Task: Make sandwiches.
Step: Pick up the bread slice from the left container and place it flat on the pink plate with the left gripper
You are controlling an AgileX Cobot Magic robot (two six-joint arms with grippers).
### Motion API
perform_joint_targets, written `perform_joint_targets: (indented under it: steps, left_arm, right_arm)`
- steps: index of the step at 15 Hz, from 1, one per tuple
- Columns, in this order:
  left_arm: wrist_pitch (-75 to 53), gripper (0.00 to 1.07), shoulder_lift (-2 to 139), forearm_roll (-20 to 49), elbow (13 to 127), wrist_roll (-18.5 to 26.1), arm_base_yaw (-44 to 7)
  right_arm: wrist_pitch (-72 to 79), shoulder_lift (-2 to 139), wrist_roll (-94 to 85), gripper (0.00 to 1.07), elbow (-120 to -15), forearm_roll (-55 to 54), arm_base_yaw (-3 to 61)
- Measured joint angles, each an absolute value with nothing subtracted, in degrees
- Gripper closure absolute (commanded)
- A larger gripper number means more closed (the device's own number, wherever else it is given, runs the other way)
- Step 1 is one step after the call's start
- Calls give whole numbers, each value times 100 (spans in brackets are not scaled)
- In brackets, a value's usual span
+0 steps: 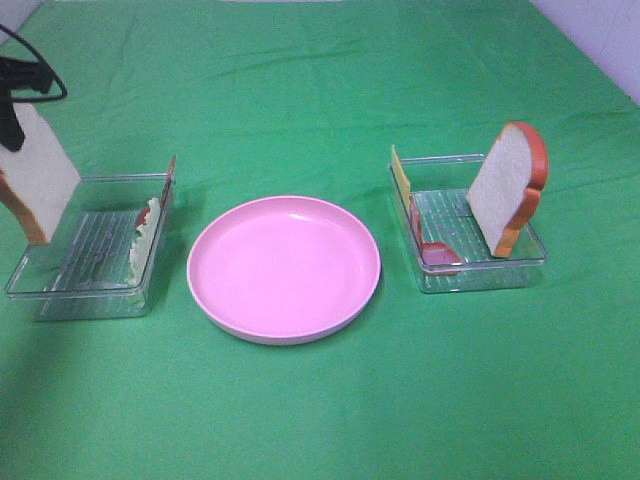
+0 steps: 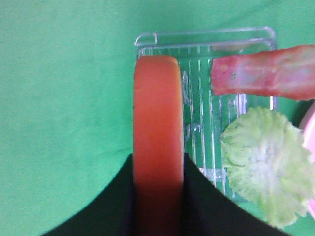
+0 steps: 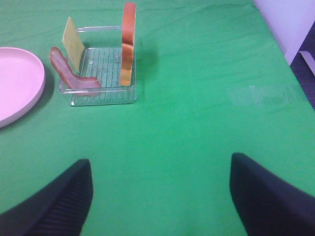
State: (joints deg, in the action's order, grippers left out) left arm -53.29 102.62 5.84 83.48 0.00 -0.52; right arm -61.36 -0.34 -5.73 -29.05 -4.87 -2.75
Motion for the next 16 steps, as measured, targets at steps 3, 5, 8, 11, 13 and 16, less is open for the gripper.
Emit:
perform_joint_targets:
  steps: [3,5,8,11,13,16]
  left_arm:
    - [-5489,107,9551,745,8566,0,-52]
    - [-5495,107,9133,1175,8583,0,-52]
    - [-5546,107,8812,2510,8589,367,-52]
    - [-5569,107,8875,3741,8480,1026,-57]
    - [-5563,107,9121,4469,8411,1518,-309]
    - [-5529,107,9528,4589,8405,1644,-831]
  right_arm:
    - [-6136,-34,-573,34,-2905,-487,-275]
    - [-6136,-34,-573,34,-2905,-487,-275]
    - [-6136,-34,-573,34,-2905,-487,-275]
    - [-6136,-34,-573,34,-2905,-487,-275]
    - [-6136,-34,-573,34,-2905,-487,-275]
    - [-6136,-34,-573,34,-2905,-487,-275]
